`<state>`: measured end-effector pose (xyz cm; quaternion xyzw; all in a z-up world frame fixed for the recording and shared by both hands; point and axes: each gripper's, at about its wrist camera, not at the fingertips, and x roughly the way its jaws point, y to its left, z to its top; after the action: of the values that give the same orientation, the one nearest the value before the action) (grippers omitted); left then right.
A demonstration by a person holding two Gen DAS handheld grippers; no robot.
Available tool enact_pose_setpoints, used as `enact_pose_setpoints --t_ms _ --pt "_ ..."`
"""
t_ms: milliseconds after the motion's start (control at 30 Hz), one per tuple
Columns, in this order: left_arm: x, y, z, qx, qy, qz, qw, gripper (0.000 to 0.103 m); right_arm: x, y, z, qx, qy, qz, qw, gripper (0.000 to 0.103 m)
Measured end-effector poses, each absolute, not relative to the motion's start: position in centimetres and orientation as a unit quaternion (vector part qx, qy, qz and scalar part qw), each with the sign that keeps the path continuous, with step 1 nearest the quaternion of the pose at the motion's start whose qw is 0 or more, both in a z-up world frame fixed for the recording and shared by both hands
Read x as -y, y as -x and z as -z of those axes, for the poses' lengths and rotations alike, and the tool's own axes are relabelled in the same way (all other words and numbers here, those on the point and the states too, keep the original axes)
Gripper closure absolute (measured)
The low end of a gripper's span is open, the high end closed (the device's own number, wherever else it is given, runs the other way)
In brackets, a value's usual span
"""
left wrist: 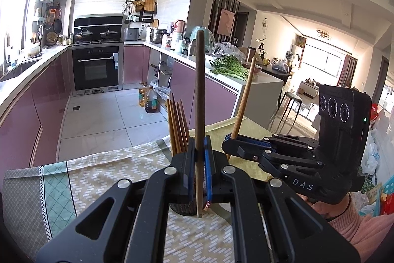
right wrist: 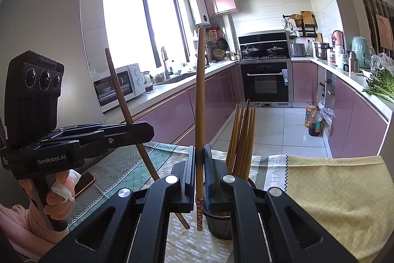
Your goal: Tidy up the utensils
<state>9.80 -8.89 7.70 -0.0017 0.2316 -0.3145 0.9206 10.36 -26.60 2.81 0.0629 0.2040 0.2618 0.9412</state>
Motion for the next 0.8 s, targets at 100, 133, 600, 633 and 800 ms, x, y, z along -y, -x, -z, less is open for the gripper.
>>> enact_pose_setpoints --t_ms 100,133,600,633,800 --pt "8.9 -9.7 -7.8 -0.23 0.0 0.316 0.921 0.096 26.6 -10.2 -2.8 -0.203 -0.063 -0.262 0.942 0.097" --pt "8.9 -9.7 -7.8 -0.23 0.0 0.316 0.921 0.096 26.6 -10.3 -2.8 -0.203 -0.063 -0.261 0.942 0.097" --pt "8.8 -10.2 -8.6 -0.219 0.0 0.315 0.924 0.096 26.8 -10.0 -3.2 -0.192 -0.063 -0.258 0.945 0.097" --pt "8.8 -10.1 -8.6 -0.218 0.001 0.315 0.924 0.096 26.8 -10.0 -3.2 -0.191 -0.063 -0.258 0.945 0.097" --pt "8.8 -10.3 -8.9 -0.213 0.0 0.315 0.925 0.096 26.7 -10.0 -3.3 -0.189 -0.062 -0.258 0.945 0.097"
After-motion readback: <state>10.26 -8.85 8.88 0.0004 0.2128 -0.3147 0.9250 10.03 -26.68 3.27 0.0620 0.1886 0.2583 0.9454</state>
